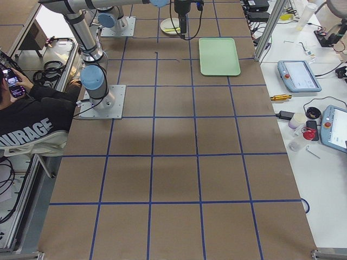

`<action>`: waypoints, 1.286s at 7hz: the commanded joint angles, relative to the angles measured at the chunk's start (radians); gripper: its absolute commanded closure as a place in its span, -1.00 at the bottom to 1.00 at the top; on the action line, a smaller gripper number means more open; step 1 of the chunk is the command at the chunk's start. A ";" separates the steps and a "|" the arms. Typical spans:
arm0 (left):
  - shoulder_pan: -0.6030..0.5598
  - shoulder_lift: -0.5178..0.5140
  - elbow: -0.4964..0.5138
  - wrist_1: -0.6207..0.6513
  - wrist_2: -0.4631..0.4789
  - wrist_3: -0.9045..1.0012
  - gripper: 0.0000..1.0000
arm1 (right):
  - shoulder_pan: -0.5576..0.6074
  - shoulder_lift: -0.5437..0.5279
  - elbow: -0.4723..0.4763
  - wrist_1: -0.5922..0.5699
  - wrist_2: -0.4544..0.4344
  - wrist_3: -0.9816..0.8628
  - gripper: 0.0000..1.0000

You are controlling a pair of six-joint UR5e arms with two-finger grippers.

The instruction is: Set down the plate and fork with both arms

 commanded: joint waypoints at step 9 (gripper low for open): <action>0.327 -0.052 -0.322 0.184 0.010 0.424 -1.00 | 0.000 0.000 0.004 0.000 0.000 0.000 -1.00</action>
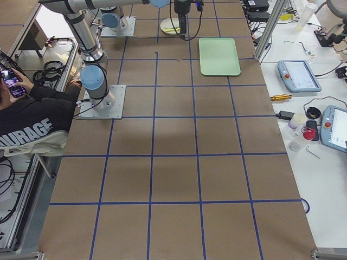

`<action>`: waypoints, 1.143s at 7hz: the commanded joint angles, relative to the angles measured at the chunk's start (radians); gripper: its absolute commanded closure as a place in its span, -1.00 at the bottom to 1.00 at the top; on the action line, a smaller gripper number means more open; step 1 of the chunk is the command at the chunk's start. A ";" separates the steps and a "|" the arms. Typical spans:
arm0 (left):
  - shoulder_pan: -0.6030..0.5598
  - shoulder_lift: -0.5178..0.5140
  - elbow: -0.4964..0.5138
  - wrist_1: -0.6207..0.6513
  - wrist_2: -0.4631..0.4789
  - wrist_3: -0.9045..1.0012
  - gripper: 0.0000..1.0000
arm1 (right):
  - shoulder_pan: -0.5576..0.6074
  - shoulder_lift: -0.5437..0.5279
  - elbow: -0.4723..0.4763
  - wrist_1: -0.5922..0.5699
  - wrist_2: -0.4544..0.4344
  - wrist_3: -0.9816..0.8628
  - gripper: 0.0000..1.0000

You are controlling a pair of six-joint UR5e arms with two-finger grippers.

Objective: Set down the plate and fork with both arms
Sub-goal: 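Lower the left gripper to the white plate rim and grasp it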

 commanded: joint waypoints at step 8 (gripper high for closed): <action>0.354 -0.186 -0.433 0.646 0.008 0.335 1.00 | 0.001 0.000 0.001 0.002 0.000 0.000 -1.00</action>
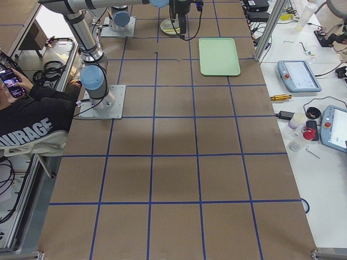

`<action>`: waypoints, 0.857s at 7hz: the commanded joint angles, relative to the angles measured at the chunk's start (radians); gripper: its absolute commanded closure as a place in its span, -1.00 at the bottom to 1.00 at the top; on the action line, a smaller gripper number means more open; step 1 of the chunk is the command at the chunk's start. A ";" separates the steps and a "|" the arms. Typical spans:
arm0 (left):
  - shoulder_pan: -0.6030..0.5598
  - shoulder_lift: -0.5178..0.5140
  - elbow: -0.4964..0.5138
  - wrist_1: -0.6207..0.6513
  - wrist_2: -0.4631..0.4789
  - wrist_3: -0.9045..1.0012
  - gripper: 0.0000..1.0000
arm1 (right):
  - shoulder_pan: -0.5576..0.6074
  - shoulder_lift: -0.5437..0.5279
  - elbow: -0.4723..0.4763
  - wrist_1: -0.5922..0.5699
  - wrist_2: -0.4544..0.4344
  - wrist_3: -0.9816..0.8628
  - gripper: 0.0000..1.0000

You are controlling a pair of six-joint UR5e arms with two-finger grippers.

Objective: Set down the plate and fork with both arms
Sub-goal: 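Lower the left gripper to the white plate rim and grasp it, then carry the plate with the left gripper onto the mint-green tray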

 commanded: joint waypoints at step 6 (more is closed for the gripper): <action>-0.109 -0.045 0.269 -0.242 -0.346 0.000 1.00 | 0.000 0.000 0.001 0.000 0.000 0.000 -1.00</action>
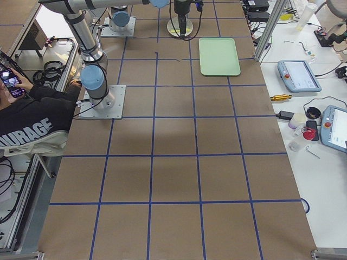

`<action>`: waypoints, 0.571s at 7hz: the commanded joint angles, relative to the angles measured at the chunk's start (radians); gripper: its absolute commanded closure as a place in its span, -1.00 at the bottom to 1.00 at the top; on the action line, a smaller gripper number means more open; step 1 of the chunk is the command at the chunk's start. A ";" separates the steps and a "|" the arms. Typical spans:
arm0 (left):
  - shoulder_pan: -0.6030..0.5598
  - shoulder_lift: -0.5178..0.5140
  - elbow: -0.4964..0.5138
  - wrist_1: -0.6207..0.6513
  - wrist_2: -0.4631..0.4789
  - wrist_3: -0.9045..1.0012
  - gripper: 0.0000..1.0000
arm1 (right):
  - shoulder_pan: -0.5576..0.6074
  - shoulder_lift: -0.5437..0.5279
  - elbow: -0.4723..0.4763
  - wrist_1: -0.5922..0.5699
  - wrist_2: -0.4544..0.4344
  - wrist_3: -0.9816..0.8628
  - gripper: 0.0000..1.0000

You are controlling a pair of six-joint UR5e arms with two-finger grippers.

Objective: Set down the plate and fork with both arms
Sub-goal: 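Carry the plate with the left gripper onto the mint-green tray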

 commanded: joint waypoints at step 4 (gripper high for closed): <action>-0.352 -0.424 0.598 -0.113 -0.222 -0.297 1.00 | 0.000 0.000 0.002 0.000 0.001 0.000 -1.00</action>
